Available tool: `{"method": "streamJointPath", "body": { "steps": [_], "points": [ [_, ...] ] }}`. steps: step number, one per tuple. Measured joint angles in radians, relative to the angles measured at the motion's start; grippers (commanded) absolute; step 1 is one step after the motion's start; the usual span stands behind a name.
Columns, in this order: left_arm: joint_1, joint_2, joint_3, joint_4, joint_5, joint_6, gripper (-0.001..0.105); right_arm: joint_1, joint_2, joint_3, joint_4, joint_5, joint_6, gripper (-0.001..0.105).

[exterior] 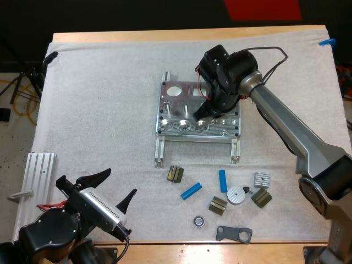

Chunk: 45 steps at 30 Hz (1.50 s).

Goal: Load cells from left to right

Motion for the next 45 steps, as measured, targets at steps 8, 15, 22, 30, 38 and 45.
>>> {"method": "streamJointPath", "body": {
  "steps": [8,15,22,30,38,45],
  "points": [
    [0.000,0.000,0.000,0.000,0.000,0.000,0.062,0.002,0.000,0.030,-0.004,-0.019,-0.003,0.000],
    [0.000,0.000,0.000,0.000,0.002,0.000,0.062,0.002,0.002,0.065,-0.049,-0.014,-0.003,0.000],
    [0.000,0.000,0.000,0.000,0.002,0.000,0.062,0.002,0.019,0.065,-0.077,0.022,-0.003,0.000],
    [0.000,0.000,0.000,0.000,0.002,0.000,0.062,0.002,0.054,0.065,-0.082,0.042,-0.005,0.000],
    [0.000,0.000,0.000,0.000,0.002,0.000,0.062,0.002,0.054,0.065,-0.102,0.042,-0.005,0.000],
    [0.000,0.000,0.000,0.000,0.002,0.000,0.062,0.002,0.054,0.065,-0.108,0.042,-0.005,0.000]
  ]
}}
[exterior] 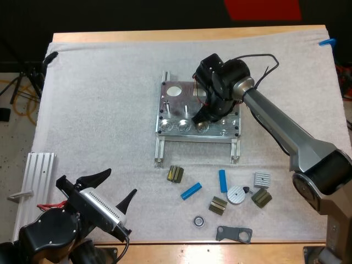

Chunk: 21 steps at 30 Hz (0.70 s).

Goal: Load cells from left to right

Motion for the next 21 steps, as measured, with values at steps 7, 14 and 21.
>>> {"method": "streamJointPath", "body": {
  "steps": [7,14,21],
  "points": [
    [0.000,0.000,0.000,0.000,0.000,0.000,0.062,0.000,0.009,0.000,0.008,0.000,0.000,0.000],
    [0.000,0.000,0.000,0.000,0.000,0.000,0.062,0.000,0.018,0.000,0.019,0.000,0.000,0.000],
    [0.000,0.000,0.000,0.000,0.000,0.000,0.062,0.000,0.023,0.000,0.015,-0.026,0.000,0.000]
  ]
}}
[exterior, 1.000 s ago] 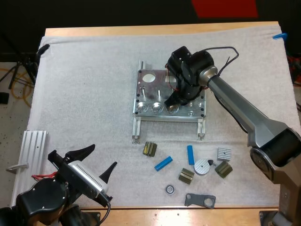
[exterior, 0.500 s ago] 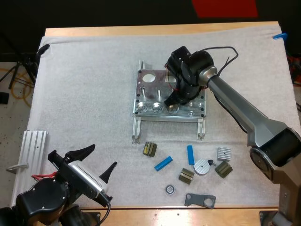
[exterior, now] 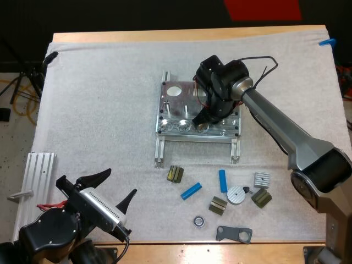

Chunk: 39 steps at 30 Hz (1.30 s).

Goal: Load cells from left to right

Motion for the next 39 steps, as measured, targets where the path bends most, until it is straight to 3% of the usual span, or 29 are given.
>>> {"method": "streamJointPath", "body": {
  "steps": [16,19,21,24,39],
  "points": [
    [0.000,0.000,0.000,0.000,0.000,0.000,0.062,0.000,0.005,0.000,-0.004,0.000,0.000,0.001],
    [0.000,0.000,0.000,0.000,0.000,0.000,0.062,0.000,0.005,0.000,-0.006,0.000,0.000,0.015],
    [0.000,0.000,0.000,0.000,0.000,0.000,0.062,0.000,0.005,0.000,-0.008,0.000,0.000,0.036],
    [0.000,0.000,0.000,0.000,0.000,0.000,0.062,0.000,0.005,0.000,-0.033,-0.005,0.000,0.057],
    [0.000,0.000,0.000,0.000,0.000,0.000,0.062,0.000,-0.045,0.000,-0.050,0.015,0.000,0.059]
  ]
}}
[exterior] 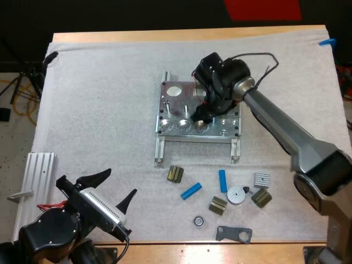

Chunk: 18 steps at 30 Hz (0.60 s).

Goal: Load cells from left to right

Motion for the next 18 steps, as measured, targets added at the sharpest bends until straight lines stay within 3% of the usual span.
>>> {"method": "streamJointPath", "body": {
  "steps": [4,8,11,18],
  "points": [
    [0.000,0.000,0.000,0.000,0.000,0.029,0.062,0.000,-0.081,0.000,0.020,0.000,0.000,0.059],
    [0.000,0.012,0.000,-0.002,0.000,0.174,0.062,0.000,-0.191,0.000,0.066,0.000,0.007,0.059],
    [0.000,0.056,0.000,-0.002,0.000,0.231,0.062,0.000,-0.275,0.000,0.086,0.000,0.007,0.059],
    [0.000,0.215,0.000,-0.009,0.039,0.238,0.062,0.000,-0.477,0.025,0.116,0.000,0.015,0.059]
  ]
}}
